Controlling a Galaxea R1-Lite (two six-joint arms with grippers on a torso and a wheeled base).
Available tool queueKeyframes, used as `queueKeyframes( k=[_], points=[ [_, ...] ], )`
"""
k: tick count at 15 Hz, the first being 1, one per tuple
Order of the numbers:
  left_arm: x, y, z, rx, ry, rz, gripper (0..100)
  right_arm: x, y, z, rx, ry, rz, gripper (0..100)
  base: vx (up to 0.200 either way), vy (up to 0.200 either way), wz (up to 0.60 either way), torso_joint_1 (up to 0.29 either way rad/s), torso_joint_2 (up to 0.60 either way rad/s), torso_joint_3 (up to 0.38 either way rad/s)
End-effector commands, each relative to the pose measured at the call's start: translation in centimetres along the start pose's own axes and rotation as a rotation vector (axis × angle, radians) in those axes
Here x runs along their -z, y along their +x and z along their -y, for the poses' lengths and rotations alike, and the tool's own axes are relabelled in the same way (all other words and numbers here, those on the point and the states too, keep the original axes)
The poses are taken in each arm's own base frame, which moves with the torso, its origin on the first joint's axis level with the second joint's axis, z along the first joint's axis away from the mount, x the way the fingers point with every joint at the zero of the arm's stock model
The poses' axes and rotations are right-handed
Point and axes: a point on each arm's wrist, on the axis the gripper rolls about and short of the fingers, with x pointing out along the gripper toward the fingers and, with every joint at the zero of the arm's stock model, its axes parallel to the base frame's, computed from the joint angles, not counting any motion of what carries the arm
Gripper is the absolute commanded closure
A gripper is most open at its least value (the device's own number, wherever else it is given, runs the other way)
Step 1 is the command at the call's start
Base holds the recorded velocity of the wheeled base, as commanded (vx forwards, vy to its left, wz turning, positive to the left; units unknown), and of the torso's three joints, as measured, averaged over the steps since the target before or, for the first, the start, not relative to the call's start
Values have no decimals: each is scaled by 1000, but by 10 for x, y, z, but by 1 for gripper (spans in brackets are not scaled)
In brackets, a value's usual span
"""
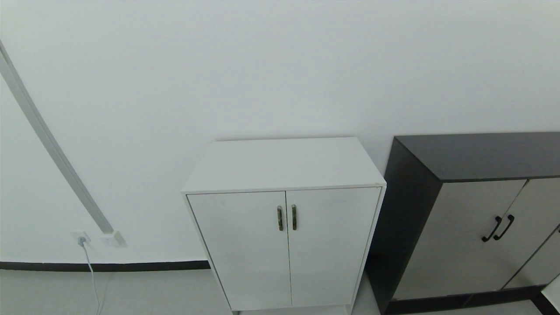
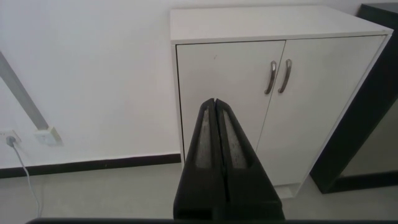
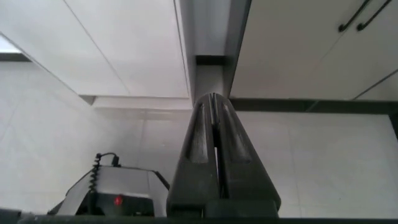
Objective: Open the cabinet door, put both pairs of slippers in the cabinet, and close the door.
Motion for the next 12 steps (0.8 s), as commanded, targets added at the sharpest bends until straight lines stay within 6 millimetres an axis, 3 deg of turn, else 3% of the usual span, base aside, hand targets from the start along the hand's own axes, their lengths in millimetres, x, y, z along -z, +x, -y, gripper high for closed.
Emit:
queueKeyframes(
  k=[1,5,9,10,12],
  points=[
    [0,0,0,-1,1,-1,100,5,-5,-2,-28,-5,36,100,0,0,0,0,0,0],
    [0,0,0,-1,1,-1,100,5,-7,-2,-27,3,57,100,0,0,0,0,0,0],
    [0,0,0,-1,0,-1,100,11,-10,1,159,42,60,100,0,0,0,0,0,0],
    [0,0,0,-1,0,-1,100,13,-16,1,179,46,132,100,0,0,0,0,0,0],
    [0,0,0,-1,0,-1,100,13,-17,1,146,29,149,100,0,0,0,0,0,0]
  ],
)
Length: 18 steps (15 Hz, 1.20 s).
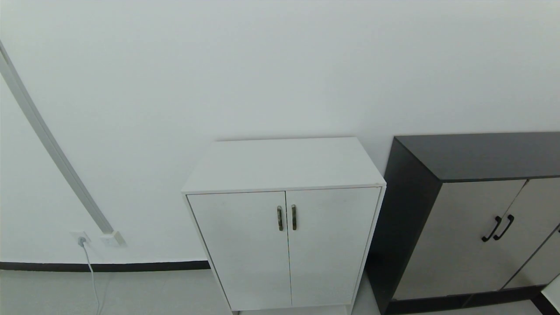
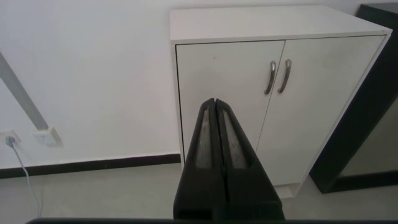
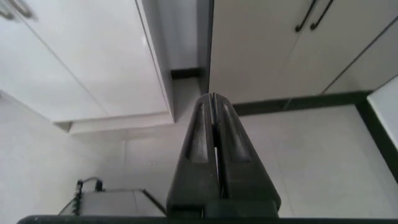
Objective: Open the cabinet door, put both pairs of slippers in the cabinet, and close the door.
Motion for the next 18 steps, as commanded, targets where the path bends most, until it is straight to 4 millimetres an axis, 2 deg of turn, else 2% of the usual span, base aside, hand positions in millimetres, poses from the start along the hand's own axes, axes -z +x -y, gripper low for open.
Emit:
queueKeyframes(
  k=[1,5,11,18],
  points=[
    [0,0,0,-1,0,-1,100,1,-2,0,-93,-32,30,100,0,0,0,0,0,0],
    [0,0,0,-1,0,-1,100,4,-11,1,-141,-36,155,100,0,0,0,0,0,0],
    [0,0,0,-1,0,-1,100,11,-23,1,-34,4,328,100,0,0,0,0,0,0],
    [0,0,0,-2,0,-1,100,12,-25,3,32,122,373,100,0,0,0,0,0,0]
  ],
)
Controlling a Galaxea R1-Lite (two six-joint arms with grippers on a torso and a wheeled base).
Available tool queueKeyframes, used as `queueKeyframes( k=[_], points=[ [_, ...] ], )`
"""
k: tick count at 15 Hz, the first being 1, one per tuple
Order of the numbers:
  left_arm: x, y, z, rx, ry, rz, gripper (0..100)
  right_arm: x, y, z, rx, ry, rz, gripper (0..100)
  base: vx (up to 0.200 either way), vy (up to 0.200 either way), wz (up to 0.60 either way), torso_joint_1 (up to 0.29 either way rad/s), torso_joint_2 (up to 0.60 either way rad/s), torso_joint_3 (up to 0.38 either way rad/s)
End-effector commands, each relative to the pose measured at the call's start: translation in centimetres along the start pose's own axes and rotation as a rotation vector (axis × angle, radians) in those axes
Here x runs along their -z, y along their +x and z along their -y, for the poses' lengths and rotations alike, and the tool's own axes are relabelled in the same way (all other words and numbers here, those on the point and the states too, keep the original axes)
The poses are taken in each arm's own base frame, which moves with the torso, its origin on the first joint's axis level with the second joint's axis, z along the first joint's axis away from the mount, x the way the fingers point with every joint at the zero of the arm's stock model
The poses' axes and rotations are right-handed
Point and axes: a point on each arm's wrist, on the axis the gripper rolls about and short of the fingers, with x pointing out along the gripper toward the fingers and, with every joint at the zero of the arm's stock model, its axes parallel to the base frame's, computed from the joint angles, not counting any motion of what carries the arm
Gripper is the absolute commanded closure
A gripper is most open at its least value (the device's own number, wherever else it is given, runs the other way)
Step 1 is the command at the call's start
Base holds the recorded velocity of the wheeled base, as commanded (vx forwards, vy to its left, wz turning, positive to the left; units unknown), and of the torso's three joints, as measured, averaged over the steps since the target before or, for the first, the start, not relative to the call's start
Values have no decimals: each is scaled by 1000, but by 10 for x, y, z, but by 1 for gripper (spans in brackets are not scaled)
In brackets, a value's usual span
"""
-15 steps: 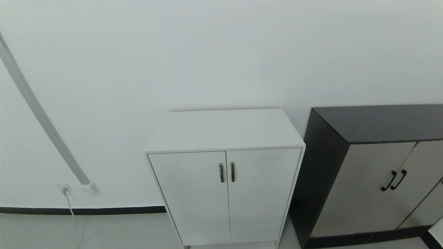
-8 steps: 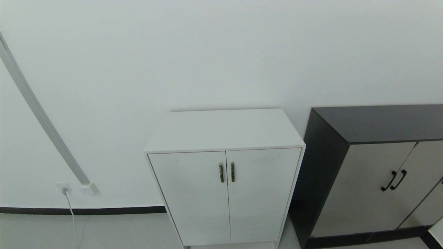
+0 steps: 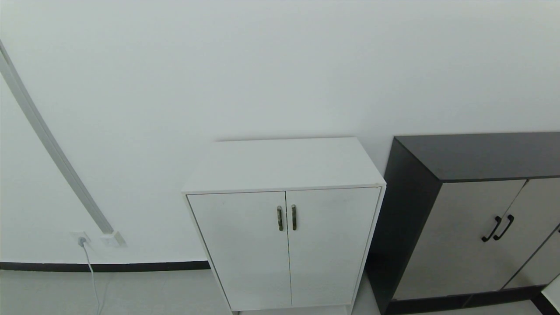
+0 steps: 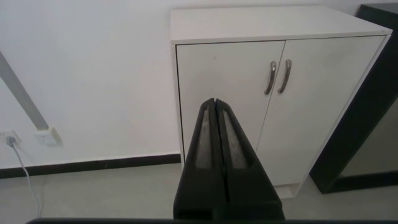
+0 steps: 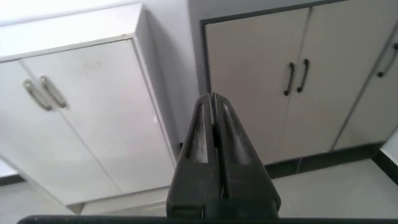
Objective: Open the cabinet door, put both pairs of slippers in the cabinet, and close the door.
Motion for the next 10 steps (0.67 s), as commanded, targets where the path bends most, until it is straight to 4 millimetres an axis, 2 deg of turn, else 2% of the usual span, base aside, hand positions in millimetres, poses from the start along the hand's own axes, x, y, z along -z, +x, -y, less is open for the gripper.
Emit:
queueKeyframes(
  k=[1,10],
  points=[
    [0,0,0,-1,0,-1,100,0,0,0,0,3,4,100,0,0,0,0,0,0],
    [0,0,0,-1,0,-1,100,0,0,0,-3,-10,3,100,0,0,0,0,0,0]
  ],
)
